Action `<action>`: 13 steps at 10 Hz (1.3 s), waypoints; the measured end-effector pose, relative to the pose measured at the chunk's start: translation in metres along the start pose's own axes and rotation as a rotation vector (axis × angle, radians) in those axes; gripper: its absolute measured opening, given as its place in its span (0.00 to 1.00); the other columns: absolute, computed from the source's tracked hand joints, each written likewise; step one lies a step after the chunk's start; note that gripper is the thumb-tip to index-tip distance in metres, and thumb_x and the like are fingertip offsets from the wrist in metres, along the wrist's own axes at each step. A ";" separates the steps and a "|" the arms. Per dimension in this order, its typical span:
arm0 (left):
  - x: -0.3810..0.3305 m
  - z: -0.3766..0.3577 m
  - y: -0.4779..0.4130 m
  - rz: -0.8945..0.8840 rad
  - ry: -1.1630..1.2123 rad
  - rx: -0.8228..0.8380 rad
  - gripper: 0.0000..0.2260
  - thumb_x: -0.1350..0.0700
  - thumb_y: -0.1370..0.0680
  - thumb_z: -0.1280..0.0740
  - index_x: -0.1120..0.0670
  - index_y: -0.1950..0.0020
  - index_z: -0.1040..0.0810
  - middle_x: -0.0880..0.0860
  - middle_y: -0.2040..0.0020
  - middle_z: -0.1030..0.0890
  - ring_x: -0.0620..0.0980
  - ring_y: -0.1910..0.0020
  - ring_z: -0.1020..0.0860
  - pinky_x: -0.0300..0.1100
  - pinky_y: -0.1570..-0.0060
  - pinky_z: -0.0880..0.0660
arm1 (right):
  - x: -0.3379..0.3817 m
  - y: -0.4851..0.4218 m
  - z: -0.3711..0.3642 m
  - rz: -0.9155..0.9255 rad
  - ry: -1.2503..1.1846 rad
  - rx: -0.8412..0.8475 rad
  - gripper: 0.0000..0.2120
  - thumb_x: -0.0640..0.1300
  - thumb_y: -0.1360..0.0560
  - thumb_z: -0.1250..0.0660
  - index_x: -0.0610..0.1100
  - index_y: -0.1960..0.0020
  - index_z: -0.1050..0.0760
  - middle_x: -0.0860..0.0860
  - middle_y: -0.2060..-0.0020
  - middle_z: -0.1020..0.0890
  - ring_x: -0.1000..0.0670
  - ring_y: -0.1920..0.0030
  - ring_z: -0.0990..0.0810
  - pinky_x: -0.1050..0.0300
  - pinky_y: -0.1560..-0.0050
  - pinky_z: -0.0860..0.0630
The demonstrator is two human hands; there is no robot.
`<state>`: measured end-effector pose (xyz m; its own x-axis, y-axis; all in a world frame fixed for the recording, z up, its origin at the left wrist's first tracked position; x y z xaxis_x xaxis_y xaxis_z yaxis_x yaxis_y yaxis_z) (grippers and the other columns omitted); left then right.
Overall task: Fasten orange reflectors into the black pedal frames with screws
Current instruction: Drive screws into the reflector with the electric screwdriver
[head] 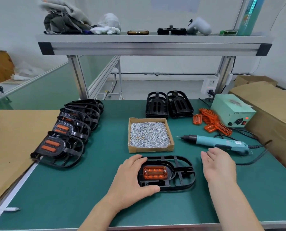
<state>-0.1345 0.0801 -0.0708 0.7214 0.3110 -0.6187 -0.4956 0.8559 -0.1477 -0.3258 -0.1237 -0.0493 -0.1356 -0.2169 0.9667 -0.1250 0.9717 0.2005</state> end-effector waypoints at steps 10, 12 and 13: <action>0.012 0.014 0.000 0.027 0.292 -0.284 0.14 0.34 0.31 0.32 0.42 0.53 0.21 0.36 0.45 0.21 0.43 0.42 0.23 0.46 0.40 0.26 | -0.027 0.033 -0.051 0.388 0.383 0.695 0.15 0.48 0.28 0.39 0.51 0.45 0.20 0.60 0.37 0.22 0.60 0.33 0.27 0.65 0.35 0.34; 0.018 0.016 0.001 0.063 0.389 -0.332 0.14 0.35 0.30 0.31 0.43 0.54 0.20 0.40 0.48 0.19 0.46 0.46 0.20 0.51 0.42 0.24 | -0.034 0.021 -0.048 0.221 0.191 0.657 0.25 0.41 0.34 0.46 0.45 0.43 0.18 0.51 0.42 0.15 0.49 0.36 0.20 0.48 0.37 0.26; 0.017 0.017 0.001 0.067 0.423 -0.349 0.13 0.36 0.30 0.31 0.42 0.53 0.20 0.40 0.48 0.18 0.47 0.46 0.20 0.50 0.43 0.24 | -0.035 0.019 -0.045 0.165 0.142 0.663 0.27 0.38 0.36 0.46 0.43 0.43 0.17 0.48 0.43 0.15 0.46 0.36 0.20 0.43 0.35 0.26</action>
<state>-0.1143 0.0938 -0.0682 0.4612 0.1054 -0.8810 -0.7165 0.6299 -0.2997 -0.2787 -0.0936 -0.0725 -0.0804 -0.0128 0.9967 -0.6938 0.7187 -0.0468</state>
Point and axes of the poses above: each hand's wrist, its own y-axis away from the middle knuckle, its own z-axis out of the back of the hand, x = y × z, the point moved 6 cm from there along -y, towards the middle knuckle
